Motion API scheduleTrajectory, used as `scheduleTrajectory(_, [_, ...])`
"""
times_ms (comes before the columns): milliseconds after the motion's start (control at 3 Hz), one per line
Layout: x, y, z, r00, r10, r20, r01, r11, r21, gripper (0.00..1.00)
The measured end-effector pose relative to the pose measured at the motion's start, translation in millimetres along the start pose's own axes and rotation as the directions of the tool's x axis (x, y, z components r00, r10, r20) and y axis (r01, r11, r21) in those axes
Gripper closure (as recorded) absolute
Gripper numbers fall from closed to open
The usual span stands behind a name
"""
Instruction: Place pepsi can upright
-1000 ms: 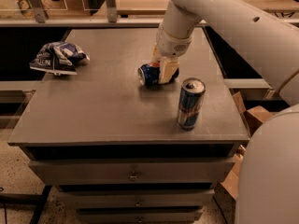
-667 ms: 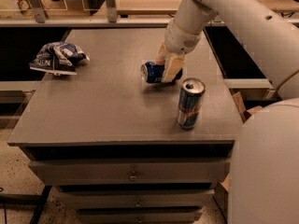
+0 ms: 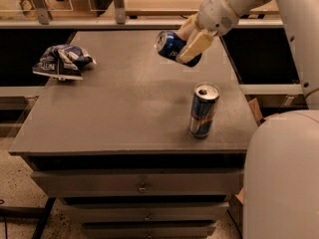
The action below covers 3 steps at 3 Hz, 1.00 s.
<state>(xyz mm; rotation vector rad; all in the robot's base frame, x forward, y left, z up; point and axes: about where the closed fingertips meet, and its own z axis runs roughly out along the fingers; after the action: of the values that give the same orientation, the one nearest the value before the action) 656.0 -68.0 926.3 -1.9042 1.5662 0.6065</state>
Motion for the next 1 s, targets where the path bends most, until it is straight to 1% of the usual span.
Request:
scheduleTrajectory(333, [-26,-14,-19,0.997,-0.032,0.070,0.027,0.9972,0.070,1.00])
scheduleTrajectory(667, [-15,-16,-13,0.993,-0.018,0.115,0.007,0.9954,0.095,1.00])
scheduleTrajectory(1000, [-7,-8,-17,0.982,-0.030,0.187,0.000,0.9869,0.161,1.00])
